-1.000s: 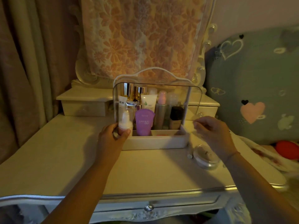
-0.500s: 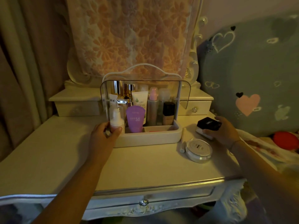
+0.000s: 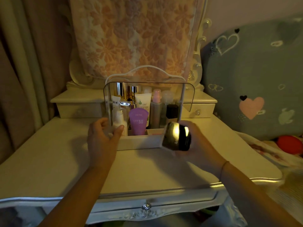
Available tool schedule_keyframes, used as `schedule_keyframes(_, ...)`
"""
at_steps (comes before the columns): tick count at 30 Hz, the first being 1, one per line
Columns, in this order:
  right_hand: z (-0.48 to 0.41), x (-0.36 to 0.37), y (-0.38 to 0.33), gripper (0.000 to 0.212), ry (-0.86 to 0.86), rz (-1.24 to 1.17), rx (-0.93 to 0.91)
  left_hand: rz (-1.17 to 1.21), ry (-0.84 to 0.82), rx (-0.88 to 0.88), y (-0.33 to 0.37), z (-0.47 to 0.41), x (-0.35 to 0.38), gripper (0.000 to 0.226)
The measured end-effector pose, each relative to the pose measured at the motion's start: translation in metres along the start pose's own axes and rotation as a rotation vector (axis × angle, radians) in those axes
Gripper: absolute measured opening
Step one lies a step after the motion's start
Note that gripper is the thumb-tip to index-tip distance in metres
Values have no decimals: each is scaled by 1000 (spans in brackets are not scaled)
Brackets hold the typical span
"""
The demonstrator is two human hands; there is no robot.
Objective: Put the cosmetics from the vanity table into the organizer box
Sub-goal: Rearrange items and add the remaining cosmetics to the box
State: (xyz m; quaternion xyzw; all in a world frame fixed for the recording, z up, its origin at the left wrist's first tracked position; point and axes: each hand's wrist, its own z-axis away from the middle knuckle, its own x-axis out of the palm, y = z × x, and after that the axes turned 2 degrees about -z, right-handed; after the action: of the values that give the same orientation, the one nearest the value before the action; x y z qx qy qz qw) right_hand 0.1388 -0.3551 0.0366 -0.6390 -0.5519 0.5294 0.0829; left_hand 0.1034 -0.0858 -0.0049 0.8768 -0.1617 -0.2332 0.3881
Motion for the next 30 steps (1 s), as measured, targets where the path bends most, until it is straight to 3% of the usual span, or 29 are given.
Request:
schedule_keyframes(2, -2, 15, -2, 79, -137, -12, 45, 7, 58, 109, 9, 5, -5, 45)
schedule_keyframes(4, -5, 29, -4, 78, -229, -75, 105, 20, -5, 208, 17, 13, -9, 38)
schedule_keyframes(8, -12, 46, -9, 77, -310, -97, 138, 52, -388, 294, 26, 33, -12, 30)
schedule_keyframes(13, -12, 42, -12, 65, -401, -77, 74, 34, -704, 310, 25, 40, -8, 56)
schedule_keyframes(16, -7, 8, 4, 62, -182, -92, 114, 25, -819, 281, 23, 40, -5, 71)
schedule_keyframes(18, 0, -19, 26, 54, -24, 62, 140, -68, -839, 351, 23, 41, -2, 79)
schedule_keyframes(22, 19, -36, 60, 70, -98, 242, 279, -147, -824, 401, 20, 42, 1, 84)
schedule_keyframes(25, 27, -32, 67, 67, -70, 192, 249, -158, -809, 407, 21, 42, 1, 83)
schedule_keyframes(27, 25, -32, 63, 54, 60, 173, 226, -173, -797, 409, 23, 43, -1, 84)
schedule_keyframes(30, 12, -32, 39, 38, 249, -60, 190, -173, -783, 419, 26, 43, -2, 83)
